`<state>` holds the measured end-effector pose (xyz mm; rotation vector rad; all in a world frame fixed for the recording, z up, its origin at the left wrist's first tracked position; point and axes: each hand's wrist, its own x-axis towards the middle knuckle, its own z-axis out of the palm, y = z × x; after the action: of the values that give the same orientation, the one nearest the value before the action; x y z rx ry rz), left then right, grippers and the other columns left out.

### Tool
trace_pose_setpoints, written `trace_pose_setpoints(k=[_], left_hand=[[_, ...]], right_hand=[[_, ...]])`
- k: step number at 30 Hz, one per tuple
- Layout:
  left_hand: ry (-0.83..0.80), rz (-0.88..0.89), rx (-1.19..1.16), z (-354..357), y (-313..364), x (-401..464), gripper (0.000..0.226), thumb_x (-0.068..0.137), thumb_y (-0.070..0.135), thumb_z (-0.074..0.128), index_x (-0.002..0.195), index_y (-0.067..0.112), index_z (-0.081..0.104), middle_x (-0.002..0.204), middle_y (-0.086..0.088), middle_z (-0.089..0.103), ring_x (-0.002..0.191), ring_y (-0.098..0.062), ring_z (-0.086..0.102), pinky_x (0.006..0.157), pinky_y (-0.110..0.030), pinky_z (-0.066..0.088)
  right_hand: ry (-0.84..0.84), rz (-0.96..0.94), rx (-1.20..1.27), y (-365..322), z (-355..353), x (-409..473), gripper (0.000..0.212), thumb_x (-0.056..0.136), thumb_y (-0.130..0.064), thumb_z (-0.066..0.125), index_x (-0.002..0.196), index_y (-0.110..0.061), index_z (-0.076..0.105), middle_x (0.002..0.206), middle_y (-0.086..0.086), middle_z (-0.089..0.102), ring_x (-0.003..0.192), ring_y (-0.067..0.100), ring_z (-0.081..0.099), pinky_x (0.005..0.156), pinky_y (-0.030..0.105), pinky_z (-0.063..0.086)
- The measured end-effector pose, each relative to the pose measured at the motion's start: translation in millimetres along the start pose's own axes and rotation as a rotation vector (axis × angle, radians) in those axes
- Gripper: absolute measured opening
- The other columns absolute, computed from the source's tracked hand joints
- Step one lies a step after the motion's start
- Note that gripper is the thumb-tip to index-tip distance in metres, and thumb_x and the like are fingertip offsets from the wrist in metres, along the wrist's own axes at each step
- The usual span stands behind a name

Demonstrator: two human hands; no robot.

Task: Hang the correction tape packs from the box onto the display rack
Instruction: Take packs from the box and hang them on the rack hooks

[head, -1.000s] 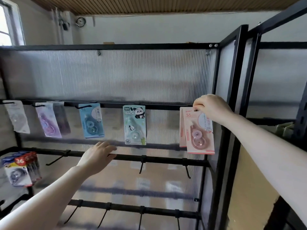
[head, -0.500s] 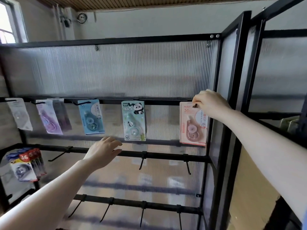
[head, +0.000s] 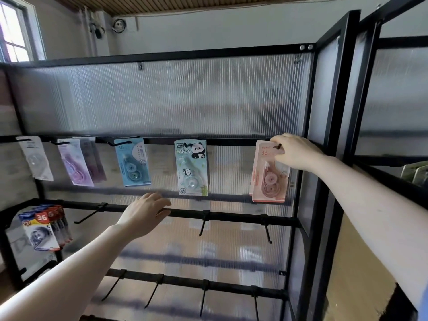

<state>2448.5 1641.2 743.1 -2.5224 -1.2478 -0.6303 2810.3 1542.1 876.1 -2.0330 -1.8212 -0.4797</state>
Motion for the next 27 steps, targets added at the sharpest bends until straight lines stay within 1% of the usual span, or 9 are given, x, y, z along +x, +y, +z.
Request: trace_pose_setpoints(k=[4,8,16,21,24,27], left_hand=[[0.006,0.012,-0.015,3.5,-3.6,-2.0,0.03,0.093,0.037,0.05,0.119,0.026,0.059,0.118,0.006,0.057,0.111,-0.014,0.051,0.084,-0.029,0.043],[0.017,0.019,-0.027,5.2,-5.9,-3.2,0.028,0.092,0.036,0.054,0.116,0.024,0.062,0.115,0.004,0.059,0.108,-0.016,0.054,0.083,-0.031,0.045],[0.022,0.019,-0.026,1.5,-3.4,-7.9,0.028,0.091,0.034,0.055,0.116,0.023,0.062,0.114,0.002,0.06,0.107,-0.018,0.054,0.08,-0.031,0.045],[0.024,0.009,-0.019,-6.8,1.5,-12.8,0.03,0.092,0.034,0.054,0.118,0.022,0.062,0.117,0.002,0.059,0.11,-0.018,0.052,0.083,-0.032,0.046],[0.032,-0.009,0.0,-13.5,5.5,-18.4,0.031,0.092,0.035,0.053,0.12,0.023,0.06,0.119,0.003,0.057,0.112,-0.017,0.051,0.085,-0.032,0.045],[0.029,-0.025,0.035,-20.4,6.0,-27.2,0.031,0.093,0.036,0.052,0.12,0.024,0.059,0.118,0.004,0.056,0.111,-0.017,0.05,0.083,-0.03,0.044]], right_hand=[[0.049,-0.009,0.013,0.6,1.1,0.9,0.036,0.095,-0.016,0.048,0.13,-0.017,0.048,0.128,0.005,0.052,0.113,0.023,0.051,0.085,0.035,0.042],[0.049,-0.007,-0.026,-0.4,-0.7,-2.0,0.039,0.094,-0.014,0.047,0.134,-0.019,0.046,0.129,0.005,0.052,0.114,0.024,0.05,0.084,0.034,0.04],[0.042,-0.04,-0.076,-3.5,-11.3,-15.9,0.049,0.091,-0.017,0.053,0.138,-0.02,0.041,0.134,0.006,0.046,0.122,0.026,0.043,0.096,0.037,0.036],[0.114,-0.105,-0.079,-7.0,-15.2,-22.8,0.049,0.089,-0.016,0.056,0.136,-0.015,0.044,0.137,0.005,0.045,0.127,0.024,0.04,0.107,0.038,0.028],[0.132,-0.156,-0.118,-12.2,-14.9,-27.3,0.045,0.088,-0.017,0.055,0.132,-0.013,0.049,0.135,0.004,0.047,0.127,0.022,0.039,0.108,0.036,0.026],[0.137,-0.187,-0.122,-22.5,-8.8,-31.7,0.044,0.089,-0.018,0.054,0.132,-0.014,0.049,0.136,0.005,0.048,0.127,0.022,0.039,0.108,0.036,0.027]])
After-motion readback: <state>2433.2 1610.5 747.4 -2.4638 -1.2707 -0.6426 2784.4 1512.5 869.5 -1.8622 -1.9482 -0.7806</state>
